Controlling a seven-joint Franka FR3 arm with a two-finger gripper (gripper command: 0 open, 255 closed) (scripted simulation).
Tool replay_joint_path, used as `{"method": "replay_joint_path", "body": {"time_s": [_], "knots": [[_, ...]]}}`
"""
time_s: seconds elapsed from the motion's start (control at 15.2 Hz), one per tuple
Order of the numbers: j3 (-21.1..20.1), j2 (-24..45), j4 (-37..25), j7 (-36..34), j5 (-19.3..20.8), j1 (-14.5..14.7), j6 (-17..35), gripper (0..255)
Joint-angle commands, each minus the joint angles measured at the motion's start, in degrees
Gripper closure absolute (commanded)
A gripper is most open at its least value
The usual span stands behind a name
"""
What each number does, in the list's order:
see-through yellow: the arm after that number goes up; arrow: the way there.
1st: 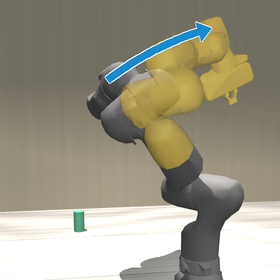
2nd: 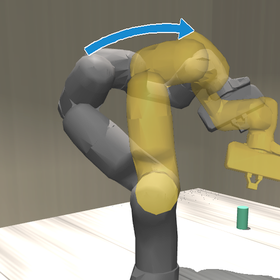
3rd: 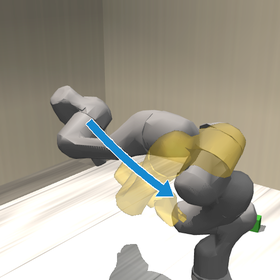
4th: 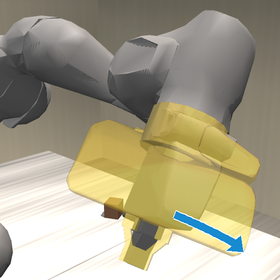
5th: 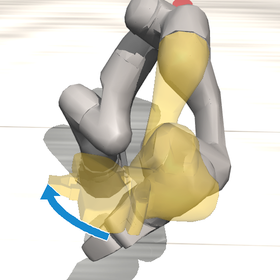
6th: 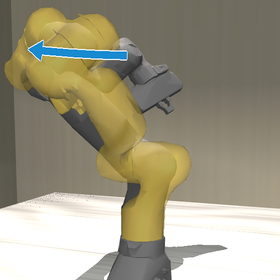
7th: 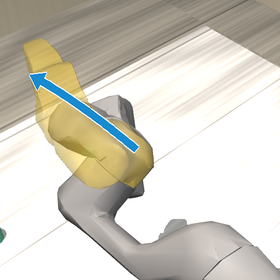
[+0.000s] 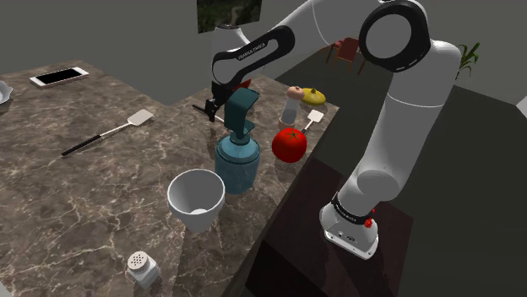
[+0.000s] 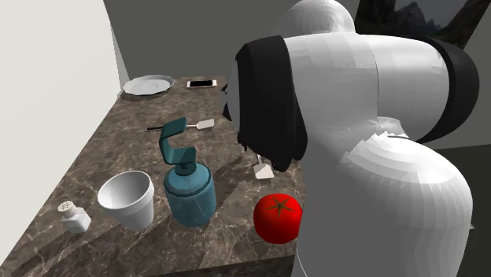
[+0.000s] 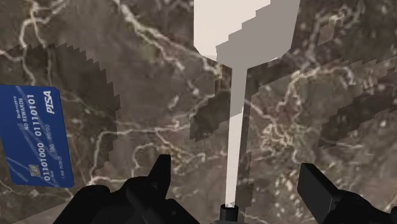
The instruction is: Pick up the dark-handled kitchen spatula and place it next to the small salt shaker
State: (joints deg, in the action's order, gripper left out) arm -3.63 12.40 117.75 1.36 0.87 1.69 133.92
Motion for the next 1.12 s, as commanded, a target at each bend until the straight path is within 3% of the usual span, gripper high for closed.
{"method": "replay_joint_path", "body": {"time_s": [0.0,0.07,0.13,0.73,1.06], "knots": [[0.0,0.01,0.02,-0.01,0.0,0.01,0.03,0],[0.0,0.01,0.02,-0.01,0.0,0.01,0.03,0],[0.0,0.01,0.02,-0.01,0.0,0.0,0.03,255],[0.0,0.01,0.01,-0.01,0.0,0.0,0.03,255],[-0.05,-2.05,-1.39,0.12,-0.2,-0.04,-3.43,255]]}}
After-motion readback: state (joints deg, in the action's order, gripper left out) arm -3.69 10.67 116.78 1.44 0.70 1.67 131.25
